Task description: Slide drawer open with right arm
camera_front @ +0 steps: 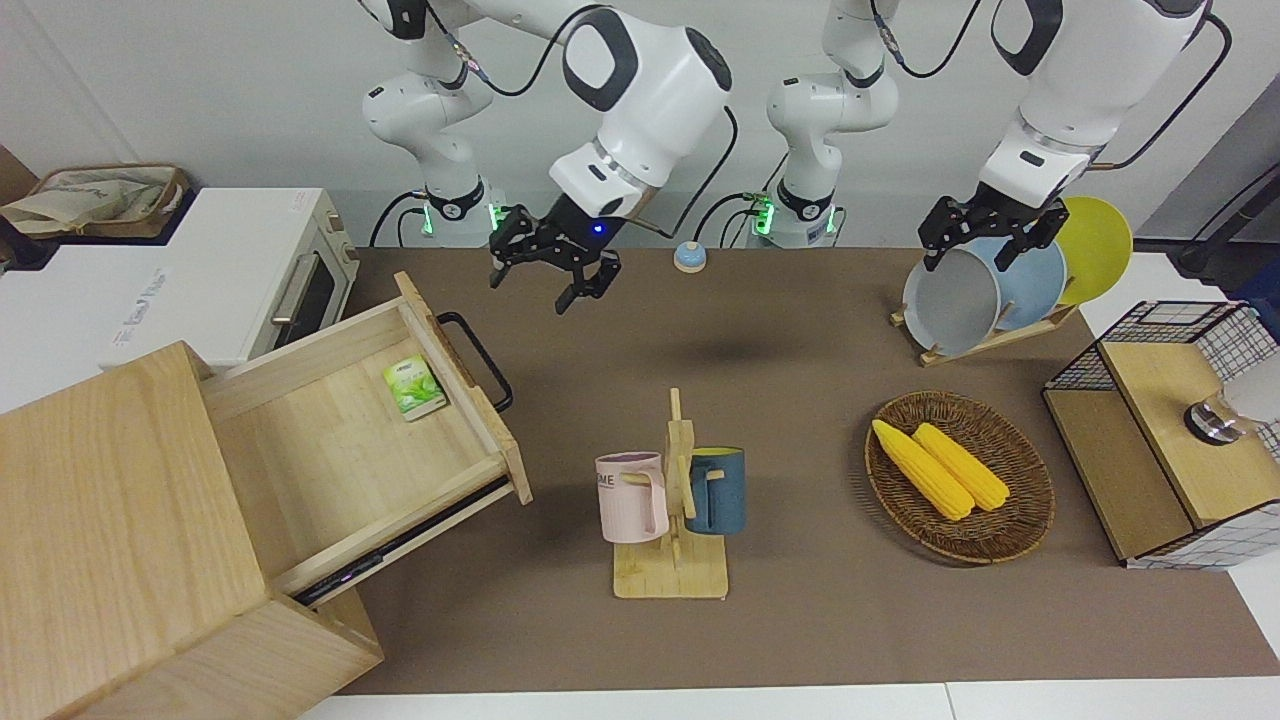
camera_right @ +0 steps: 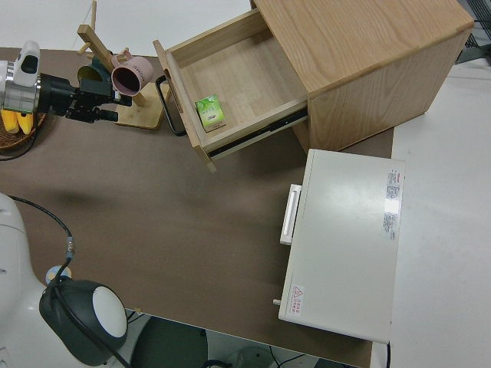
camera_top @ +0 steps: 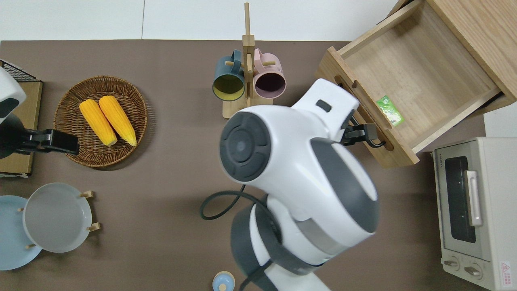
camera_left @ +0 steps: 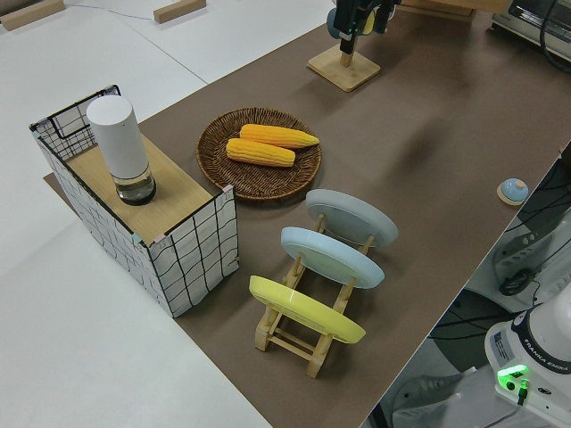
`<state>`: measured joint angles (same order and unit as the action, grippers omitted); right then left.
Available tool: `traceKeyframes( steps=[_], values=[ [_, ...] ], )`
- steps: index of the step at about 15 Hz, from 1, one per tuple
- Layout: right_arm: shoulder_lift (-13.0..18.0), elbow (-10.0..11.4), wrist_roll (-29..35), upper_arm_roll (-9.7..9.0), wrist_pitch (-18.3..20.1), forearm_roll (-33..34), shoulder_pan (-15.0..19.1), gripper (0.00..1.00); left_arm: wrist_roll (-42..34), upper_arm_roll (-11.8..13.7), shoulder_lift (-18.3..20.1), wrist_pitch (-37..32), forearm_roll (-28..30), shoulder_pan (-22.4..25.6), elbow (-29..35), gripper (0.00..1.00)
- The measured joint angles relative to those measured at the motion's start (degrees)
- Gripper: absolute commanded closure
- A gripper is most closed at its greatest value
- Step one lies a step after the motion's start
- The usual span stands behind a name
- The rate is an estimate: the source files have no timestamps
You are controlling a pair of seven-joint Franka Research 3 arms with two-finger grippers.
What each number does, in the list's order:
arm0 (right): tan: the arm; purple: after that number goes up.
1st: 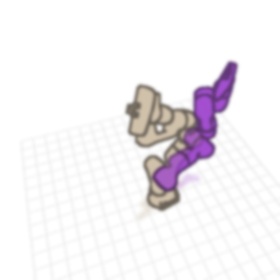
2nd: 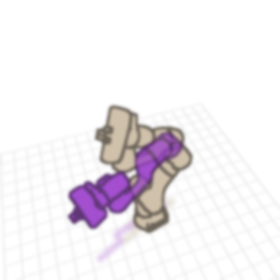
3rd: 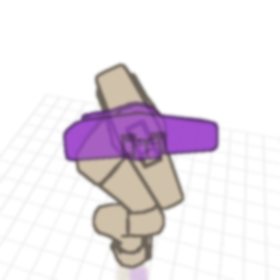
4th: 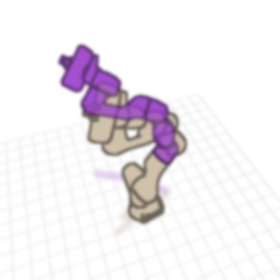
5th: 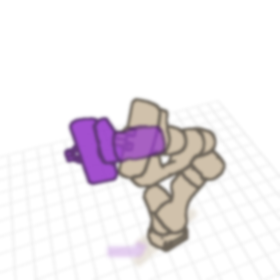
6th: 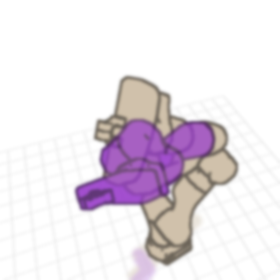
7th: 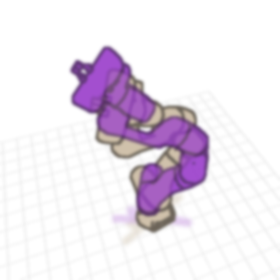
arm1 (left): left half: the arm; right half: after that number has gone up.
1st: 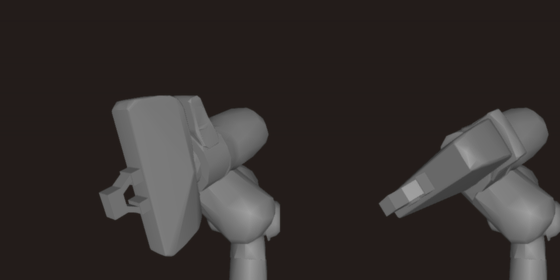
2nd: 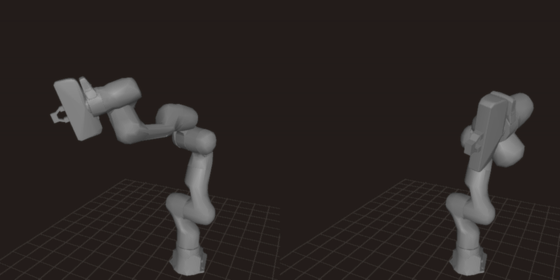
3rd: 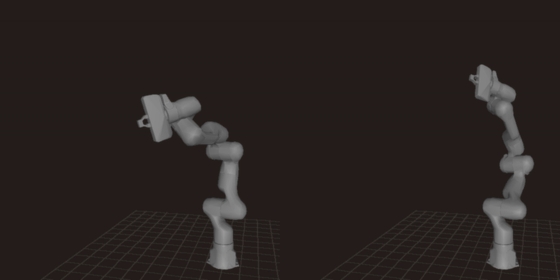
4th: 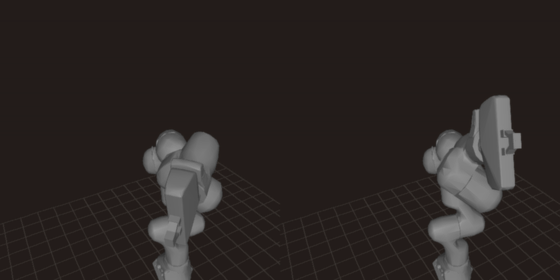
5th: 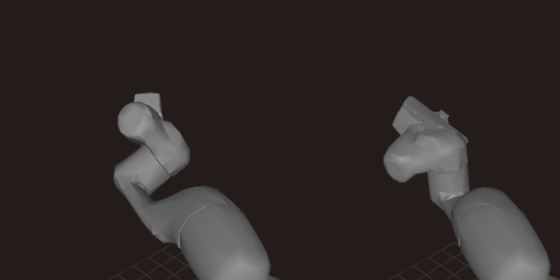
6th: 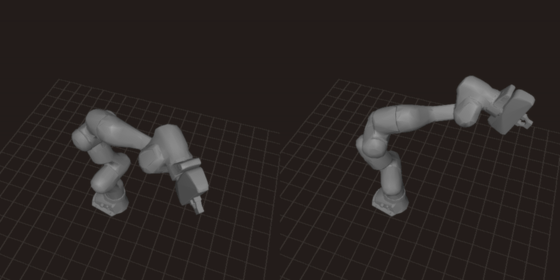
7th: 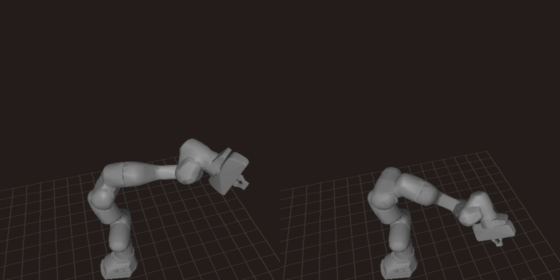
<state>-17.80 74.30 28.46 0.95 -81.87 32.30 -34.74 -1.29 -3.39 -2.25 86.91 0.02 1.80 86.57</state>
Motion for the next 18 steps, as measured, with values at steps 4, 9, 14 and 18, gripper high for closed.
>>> traceKeyframes(
  steps=[4, 9, 14, 18],
  values=[
    [4.9, -0.1, -3.1, 0.15, -0.6, -17.8, 9.7, 0.015, 0.0, 0.0, 0.0, 0.0, 0.0, 0.0, 0.0, 0.01],
    [7.1, -0.1, -14.6, 0.46, -0.7, -30.0, 20.7, 0.015, 0.0, 0.0, 0.0, 0.0, 0.0, 0.0, 0.0, 0.01],
    [7.1, 0.1, -20.6, 0.59, -1.4, -34.4, 25.8, 0.015, 0.0, 0.0, 0.0, 0.0, 0.0, 0.0, 0.0, 0.01],
    [6.9, 0.4, -21.3, 0.56, -1.5, -34.7, 27.1, 0.015, 0.0, 0.0, 0.0, 0.0, 0.0, 0.0, 0.0, 0.01]
  ],
)
